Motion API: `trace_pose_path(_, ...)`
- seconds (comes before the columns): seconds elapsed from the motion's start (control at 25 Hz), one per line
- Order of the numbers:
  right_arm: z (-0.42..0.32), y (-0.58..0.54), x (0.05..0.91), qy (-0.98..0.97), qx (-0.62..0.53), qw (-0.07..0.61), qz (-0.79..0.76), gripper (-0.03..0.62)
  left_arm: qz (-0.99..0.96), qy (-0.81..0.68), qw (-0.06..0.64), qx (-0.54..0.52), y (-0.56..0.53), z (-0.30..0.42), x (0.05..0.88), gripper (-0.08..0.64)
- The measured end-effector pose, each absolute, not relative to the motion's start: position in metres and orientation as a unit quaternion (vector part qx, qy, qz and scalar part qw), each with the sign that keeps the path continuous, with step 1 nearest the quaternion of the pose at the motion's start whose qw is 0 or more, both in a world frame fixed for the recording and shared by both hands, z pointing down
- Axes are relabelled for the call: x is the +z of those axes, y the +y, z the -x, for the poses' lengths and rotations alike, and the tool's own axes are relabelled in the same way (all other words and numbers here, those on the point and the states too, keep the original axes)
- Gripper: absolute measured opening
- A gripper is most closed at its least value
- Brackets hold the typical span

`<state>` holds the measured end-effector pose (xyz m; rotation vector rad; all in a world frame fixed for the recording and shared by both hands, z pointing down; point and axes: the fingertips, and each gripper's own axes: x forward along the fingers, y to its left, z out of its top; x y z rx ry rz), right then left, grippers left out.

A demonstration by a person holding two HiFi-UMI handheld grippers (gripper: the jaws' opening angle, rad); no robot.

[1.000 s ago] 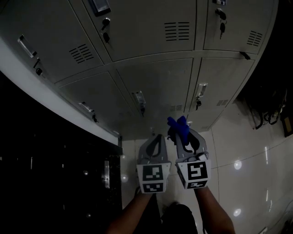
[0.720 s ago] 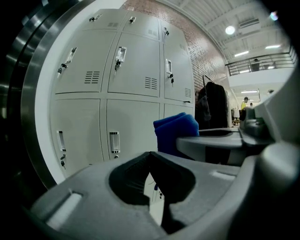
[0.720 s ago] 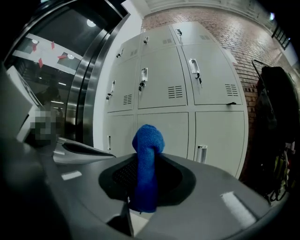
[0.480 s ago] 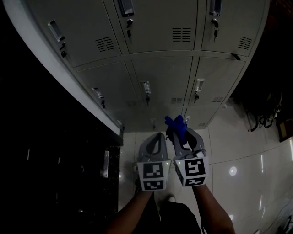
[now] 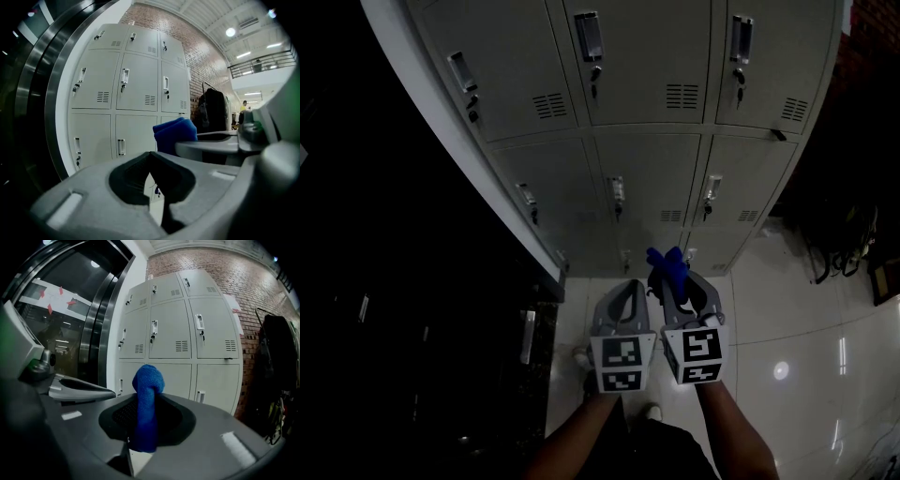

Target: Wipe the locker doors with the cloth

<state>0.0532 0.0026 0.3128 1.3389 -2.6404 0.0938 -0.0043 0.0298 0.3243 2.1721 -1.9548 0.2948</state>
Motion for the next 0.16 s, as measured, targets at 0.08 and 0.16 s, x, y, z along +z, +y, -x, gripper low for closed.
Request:
trace_pose_path(0.08,-0.0543,0.008,0.3133,-0.888,0.034,0.092,-0.45,0.081,-0.736,-0.662,0.101,0.102,0.0357,0.003,0.3217,0.003)
trace_pose_path(0.16,-0.0556,0.0145,0.3147,-0.887,0.038,0.095,-0.45,0.081,-0.735,-0.662,0.1,0.105,0.0422,0.0018,0.3193,0.003)
